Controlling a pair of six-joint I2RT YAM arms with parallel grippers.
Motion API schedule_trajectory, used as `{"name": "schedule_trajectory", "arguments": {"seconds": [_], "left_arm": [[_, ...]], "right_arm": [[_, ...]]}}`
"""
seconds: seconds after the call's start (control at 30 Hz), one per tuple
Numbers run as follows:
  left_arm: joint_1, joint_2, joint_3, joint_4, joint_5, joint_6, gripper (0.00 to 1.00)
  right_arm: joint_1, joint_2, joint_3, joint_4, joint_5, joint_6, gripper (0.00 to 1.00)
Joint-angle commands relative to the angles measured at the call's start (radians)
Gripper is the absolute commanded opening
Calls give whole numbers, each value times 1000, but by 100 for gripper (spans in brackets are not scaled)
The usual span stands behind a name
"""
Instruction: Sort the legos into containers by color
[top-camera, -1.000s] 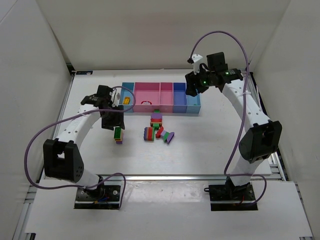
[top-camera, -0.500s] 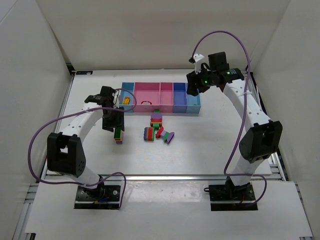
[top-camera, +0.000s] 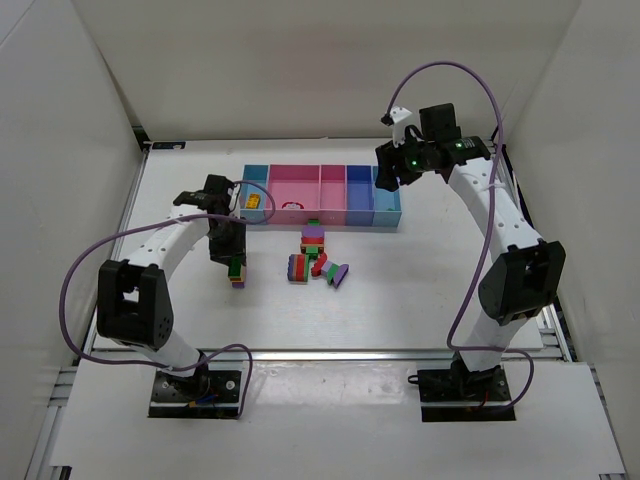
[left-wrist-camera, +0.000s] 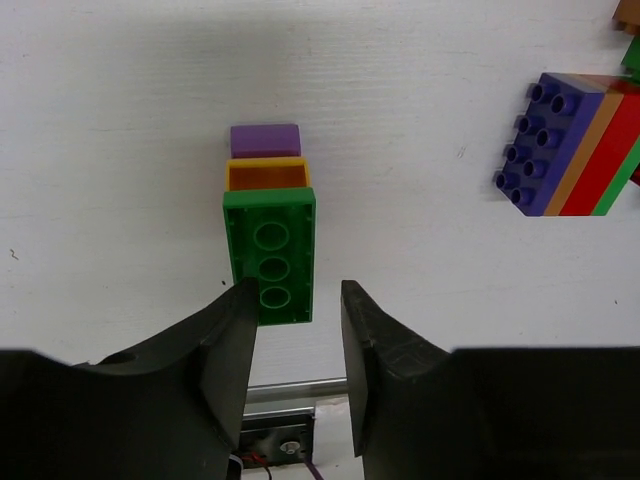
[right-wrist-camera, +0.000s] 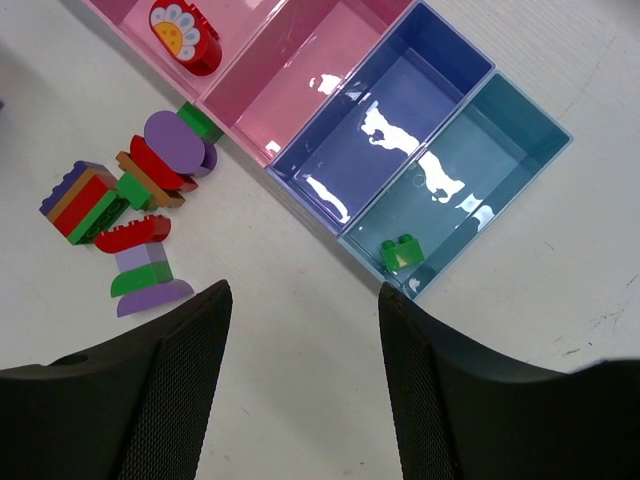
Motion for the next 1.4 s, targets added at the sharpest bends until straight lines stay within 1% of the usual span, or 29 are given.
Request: {"name": "schedule_trajectory", "arguments": {"seconds": [0.0,0.1,0.23,0.37,0.53,0.67,0.83,1.13,1.2,1.37], "left_arm": [[-6,-1,-18,13,-11,1,49],[-8,0,-21,16,-23,3,49],[-6,-7,-18,13,-33,7,57],[-6,-30,-27,13,-51,17,60],[-6,-53,-18,14,-53,27,60],[-8,-65,2,13,-33,32,58],[-34,-81,37,13,-31,37,57],[-38,-58,34,16,-67,47,59],[-38,-47,39,16,-111,47,60],[-39,-26,49,16,-129,47,61]], "right_arm": [[-9,9,31,30,-23,18,65],[-12,14,35,30,-27,20,65],[-13,17,24,33,-31,20,65],[-13,17,17,36,-45,24,65],[-13,18,12,39,-54,28,65],[-12,20,12,39,-57,29,65],[-12,20,12,39,-63,32,65],[-13,20,17,39,-68,31,65],[-13,21,15,39,-68,31,65],[-13,27,14,40,-70,32,65]]}}
